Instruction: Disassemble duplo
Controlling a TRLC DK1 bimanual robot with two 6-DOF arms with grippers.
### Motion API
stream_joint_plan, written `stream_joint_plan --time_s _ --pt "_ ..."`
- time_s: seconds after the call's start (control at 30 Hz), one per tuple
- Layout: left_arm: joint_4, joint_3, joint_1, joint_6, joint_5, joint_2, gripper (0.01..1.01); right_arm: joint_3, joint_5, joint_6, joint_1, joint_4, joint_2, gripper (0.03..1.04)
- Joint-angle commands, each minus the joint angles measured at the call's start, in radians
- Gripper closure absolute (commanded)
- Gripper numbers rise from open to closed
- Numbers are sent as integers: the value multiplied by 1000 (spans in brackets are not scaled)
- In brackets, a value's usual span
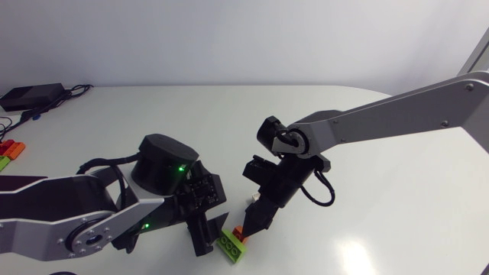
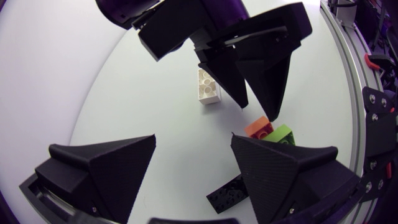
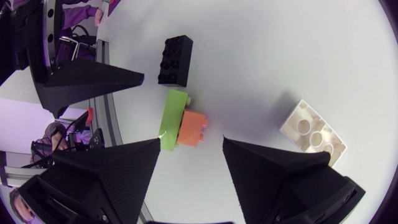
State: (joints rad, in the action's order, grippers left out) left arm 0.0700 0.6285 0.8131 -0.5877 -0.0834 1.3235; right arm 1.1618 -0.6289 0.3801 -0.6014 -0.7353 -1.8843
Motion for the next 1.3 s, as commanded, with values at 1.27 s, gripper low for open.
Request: stream_joint_plan --time_s 1.27 --pt "27 -52 -2 -43 -16 -104 184 22 12 -58 -69 -24 -102 711"
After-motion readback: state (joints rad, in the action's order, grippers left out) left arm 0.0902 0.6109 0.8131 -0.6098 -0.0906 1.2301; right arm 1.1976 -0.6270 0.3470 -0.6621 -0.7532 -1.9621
